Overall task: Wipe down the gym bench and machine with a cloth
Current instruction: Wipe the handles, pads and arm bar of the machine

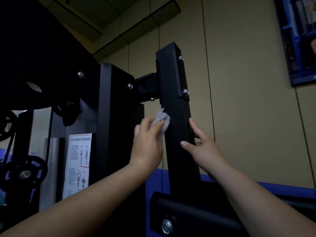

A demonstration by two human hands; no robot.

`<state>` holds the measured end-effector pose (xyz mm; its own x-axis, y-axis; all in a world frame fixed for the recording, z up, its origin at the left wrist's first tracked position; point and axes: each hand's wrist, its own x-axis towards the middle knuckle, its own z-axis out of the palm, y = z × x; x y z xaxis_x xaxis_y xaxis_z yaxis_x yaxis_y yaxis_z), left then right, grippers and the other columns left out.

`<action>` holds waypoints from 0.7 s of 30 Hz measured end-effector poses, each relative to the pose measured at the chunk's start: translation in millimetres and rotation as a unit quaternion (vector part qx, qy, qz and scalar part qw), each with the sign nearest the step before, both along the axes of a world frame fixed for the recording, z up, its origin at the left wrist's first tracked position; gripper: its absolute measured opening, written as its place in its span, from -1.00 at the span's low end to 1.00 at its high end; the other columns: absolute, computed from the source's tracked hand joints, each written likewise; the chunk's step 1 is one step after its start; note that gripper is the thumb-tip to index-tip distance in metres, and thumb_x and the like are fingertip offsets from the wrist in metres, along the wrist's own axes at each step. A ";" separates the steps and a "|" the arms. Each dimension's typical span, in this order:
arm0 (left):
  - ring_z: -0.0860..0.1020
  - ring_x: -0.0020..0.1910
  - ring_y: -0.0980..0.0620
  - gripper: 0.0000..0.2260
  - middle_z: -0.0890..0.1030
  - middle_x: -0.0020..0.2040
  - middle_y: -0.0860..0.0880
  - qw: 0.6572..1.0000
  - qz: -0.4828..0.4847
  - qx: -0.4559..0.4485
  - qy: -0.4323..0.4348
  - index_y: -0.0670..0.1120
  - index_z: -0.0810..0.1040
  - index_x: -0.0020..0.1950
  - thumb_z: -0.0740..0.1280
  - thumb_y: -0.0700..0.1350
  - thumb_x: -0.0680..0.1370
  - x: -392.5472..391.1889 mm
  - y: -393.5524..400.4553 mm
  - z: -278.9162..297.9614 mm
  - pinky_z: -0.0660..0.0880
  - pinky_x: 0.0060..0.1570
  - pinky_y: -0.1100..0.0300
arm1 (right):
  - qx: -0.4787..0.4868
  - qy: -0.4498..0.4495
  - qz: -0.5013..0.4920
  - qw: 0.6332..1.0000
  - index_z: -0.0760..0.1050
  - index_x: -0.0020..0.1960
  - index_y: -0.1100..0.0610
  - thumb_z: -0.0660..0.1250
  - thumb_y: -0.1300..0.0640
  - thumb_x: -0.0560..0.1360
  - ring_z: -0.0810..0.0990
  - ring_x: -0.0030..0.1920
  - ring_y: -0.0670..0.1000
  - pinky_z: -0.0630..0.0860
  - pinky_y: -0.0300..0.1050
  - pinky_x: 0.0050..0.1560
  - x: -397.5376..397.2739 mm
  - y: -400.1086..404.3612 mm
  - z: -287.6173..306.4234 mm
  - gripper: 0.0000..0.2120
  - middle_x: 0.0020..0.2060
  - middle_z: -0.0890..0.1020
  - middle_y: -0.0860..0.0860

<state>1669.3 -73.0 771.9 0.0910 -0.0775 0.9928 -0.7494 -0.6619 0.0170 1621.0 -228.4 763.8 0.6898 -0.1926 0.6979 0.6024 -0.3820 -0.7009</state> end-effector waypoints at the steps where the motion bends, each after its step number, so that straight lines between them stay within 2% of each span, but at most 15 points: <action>1: 0.31 0.11 0.05 -0.67 0.37 0.28 0.00 0.999 -0.010 -0.030 -0.009 0.01 0.47 0.34 0.23 -0.19 0.59 -0.1 2.9 10.2 0.29 0.03 0.28 | 0.000 -0.001 -0.001 1.000 0.12 0.39 -0.44 0.39 0.16 0.49 0.45 0.33 0.10 0.44 0.10 0.31 -0.8 -0.2 0.1 -0.27 0.39 0.40 -0.02; 3: 0.31 0.14 0.04 -0.65 0.34 0.30 -0.01 0.995 -0.017 -0.099 -0.007 0.02 0.44 0.36 0.20 -0.20 0.59 2.7 7.8 39.0 0.24 0.05 0.32 | -0.001 -0.006 -0.002 1.000 0.13 0.40 -0.41 0.38 0.17 0.49 0.44 0.34 0.09 0.42 0.09 0.32 -2.3 -0.6 0.3 -0.27 0.40 0.39 -0.03; 5: 0.34 0.17 0.03 -0.65 0.31 0.34 -0.03 0.991 -0.014 -0.132 0.021 0.01 0.39 0.40 0.19 -0.18 0.61 8.1 11.1 73.3 0.24 0.05 0.37 | -0.003 -0.006 0.000 1.000 0.14 0.41 -0.39 0.38 0.19 0.50 0.44 0.35 0.10 0.41 0.09 0.34 -4.0 -0.4 0.3 -0.28 0.41 0.36 -0.04; 7: 0.39 0.13 0.09 -0.66 0.34 0.31 -0.03 0.985 -0.054 -0.147 0.065 0.06 0.38 0.40 0.21 -0.05 0.61 21.9 10.3 103.5 0.28 -0.03 0.45 | -0.006 -0.003 0.002 1.000 0.13 0.41 -0.39 0.37 0.19 0.50 0.43 0.35 0.11 0.41 0.09 0.34 -5.3 -0.6 0.1 -0.28 0.42 0.34 -0.03; 9: 0.44 0.11 0.04 -0.61 0.37 0.26 -0.07 0.985 -0.067 -0.138 0.080 0.10 0.39 0.38 0.25 0.08 0.55 32.3 5.3 117.2 0.41 0.01 0.29 | -0.008 -0.002 0.000 1.000 0.13 0.40 -0.42 0.38 0.18 0.50 0.44 0.34 0.12 0.42 0.09 0.33 -5.8 -0.5 0.4 -0.28 0.42 0.35 -0.03; 11: 0.38 0.25 -0.08 -0.53 0.30 0.38 -0.10 0.992 -0.033 -0.075 0.091 0.10 0.31 0.45 0.27 -0.04 0.54 35.8 2.8 114.4 0.38 0.25 0.08 | -0.009 0.000 -0.001 1.000 0.12 0.39 -0.43 0.38 0.17 0.50 0.45 0.34 0.12 0.43 0.09 0.32 -6.0 -0.6 0.6 -0.27 0.42 0.35 -0.04; 13: 0.27 0.35 -0.14 -0.42 0.16 0.50 -0.03 0.995 0.055 -0.036 0.080 0.10 0.18 0.51 0.25 -0.23 0.54 37.9 0.1 106.6 0.31 0.32 0.05 | -0.012 0.001 -0.007 1.000 0.11 0.40 -0.42 0.38 0.17 0.50 0.45 0.33 0.14 0.43 0.09 0.32 -6.5 -0.4 0.5 -0.28 0.43 0.35 -0.05; 14: 0.26 0.38 -0.15 -0.42 0.15 0.51 -0.02 0.994 0.055 -0.045 0.085 0.08 0.16 0.52 0.22 -0.26 0.54 36.8 -0.8 104.9 0.32 0.31 0.03 | -0.013 -0.001 -0.010 1.000 0.12 0.41 -0.41 0.38 0.17 0.50 0.46 0.32 0.14 0.43 0.09 0.32 -6.6 -0.4 0.4 -0.28 0.42 0.36 -0.04; 16: 0.34 0.36 -0.14 -0.49 0.23 0.47 -0.05 0.990 0.034 -0.074 0.114 0.04 0.19 0.51 0.18 -0.21 0.57 33.4 -5.3 99.4 0.39 0.21 0.01 | -0.011 -0.005 -0.010 1.000 0.12 0.41 -0.39 0.37 0.18 0.50 0.45 0.33 0.15 0.42 0.08 0.33 -7.0 -0.3 0.4 -0.28 0.42 0.36 -0.04; 17: 0.42 0.28 -0.12 -0.57 0.35 0.38 -0.07 0.984 -0.005 -0.114 0.136 0.05 0.24 0.47 0.17 -0.10 0.60 28.3 -8.0 97.7 0.45 0.08 0.04 | -0.011 -0.005 -0.010 1.000 0.12 0.42 -0.38 0.37 0.18 0.51 0.45 0.34 0.14 0.42 0.08 0.33 -7.3 0.0 0.6 -0.28 0.43 0.35 -0.04; 19: 0.54 0.03 -0.03 -0.63 0.51 0.15 -0.01 0.970 -0.036 -0.181 0.156 0.11 0.34 0.37 0.09 0.18 0.60 19.1 -12.9 95.7 0.40 -0.24 0.16 | -0.011 -0.001 -0.007 1.000 0.12 0.42 -0.39 0.37 0.18 0.51 0.43 0.35 0.14 0.41 0.09 0.34 -8.1 0.4 0.9 -0.29 0.44 0.34 -0.05; 21: 0.53 -0.10 0.03 -0.67 0.54 0.03 0.02 0.960 -0.042 -0.214 0.177 0.10 0.39 0.28 0.04 0.20 0.61 15.8 -12.2 94.4 0.33 -0.37 0.23 | -0.011 0.001 -0.006 1.000 0.12 0.42 -0.38 0.36 0.18 0.51 0.42 0.36 0.13 0.40 0.09 0.35 -9.4 1.2 1.3 -0.29 0.45 0.32 -0.05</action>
